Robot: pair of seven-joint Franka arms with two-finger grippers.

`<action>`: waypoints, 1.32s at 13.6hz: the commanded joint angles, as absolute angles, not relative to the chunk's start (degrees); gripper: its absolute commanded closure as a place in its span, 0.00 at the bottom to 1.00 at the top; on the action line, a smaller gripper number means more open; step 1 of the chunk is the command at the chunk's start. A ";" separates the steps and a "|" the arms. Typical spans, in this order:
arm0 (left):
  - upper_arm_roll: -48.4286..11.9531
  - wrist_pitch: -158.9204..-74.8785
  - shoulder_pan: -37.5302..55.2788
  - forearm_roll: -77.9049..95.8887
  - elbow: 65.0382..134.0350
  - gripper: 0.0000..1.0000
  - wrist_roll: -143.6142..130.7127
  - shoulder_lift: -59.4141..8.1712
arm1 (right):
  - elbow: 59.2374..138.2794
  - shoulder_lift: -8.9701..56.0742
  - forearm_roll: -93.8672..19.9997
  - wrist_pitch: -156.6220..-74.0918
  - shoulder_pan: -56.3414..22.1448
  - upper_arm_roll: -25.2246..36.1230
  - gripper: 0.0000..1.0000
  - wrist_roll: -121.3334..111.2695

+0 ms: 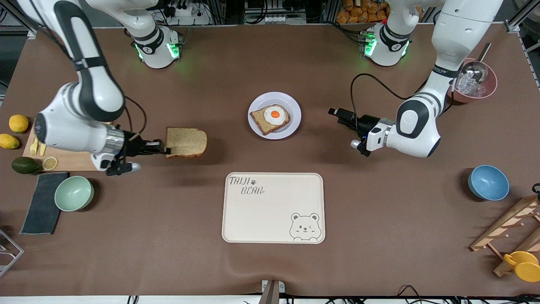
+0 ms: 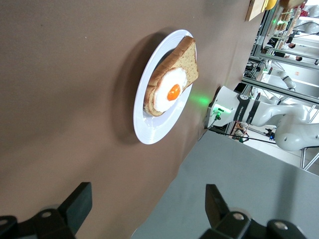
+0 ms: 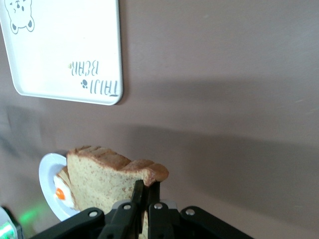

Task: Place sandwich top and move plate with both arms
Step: 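Carry the bread to the plate while the left gripper reaches the plate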

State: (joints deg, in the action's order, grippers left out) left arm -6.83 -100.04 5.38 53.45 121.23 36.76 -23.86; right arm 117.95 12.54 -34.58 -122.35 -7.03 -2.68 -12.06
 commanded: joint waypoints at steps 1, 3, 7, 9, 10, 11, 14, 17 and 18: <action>-6.86 -100.20 5.19 54.84 120.59 0.00 37.79 -25.57 | 124.00 8.70 -37.52 -129.09 -15.26 -2.02 1.00 -4.51; -6.86 -100.20 5.18 54.93 120.59 0.00 38.49 -25.84 | 126.55 7.82 -37.71 -134.71 -22.64 -1.93 1.00 3.91; -6.94 -100.28 5.01 55.11 121.46 0.00 40.07 -25.67 | 131.03 6.51 -38.14 -139.38 -30.92 -2.02 1.00 9.13; -6.94 -100.37 4.66 56.50 122.34 0.00 41.65 -25.40 | 132.27 6.76 -38.32 -143.33 -37.49 -1.93 1.00 15.43; -6.94 -100.37 4.48 58.69 123.04 0.00 42.62 -25.31 | 132.62 6.94 -38.32 -145.26 -40.31 -1.93 1.00 18.34; -6.86 -100.37 4.48 61.41 124.00 0.00 44.19 -25.14 | 133.58 6.94 -38.32 -146.33 -41.91 -2.02 1.00 19.15; -6.94 -103.52 4.92 66.96 126.90 0.00 49.99 -24.96 | 134.74 7.64 -41.56 -150.28 -47.18 -1.93 1.00 19.60; -6.94 -105.73 6.58 67.32 127.27 0.00 51.15 -25.31 | 135.26 10.19 -41.92 -154.07 -50.18 -1.93 1.00 21.78; -6.94 -106.69 7.03 67.32 127.27 0.00 51.33 -25.75 | 135.18 10.98 -41.92 -155.38 -50.53 -1.93 1.00 22.32</action>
State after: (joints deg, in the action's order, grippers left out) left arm -6.83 -104.61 5.74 65.68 126.59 49.95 -25.71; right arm 134.49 10.18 -40.72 -152.90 -48.80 -2.74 20.66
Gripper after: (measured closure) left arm 0.000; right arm 0.938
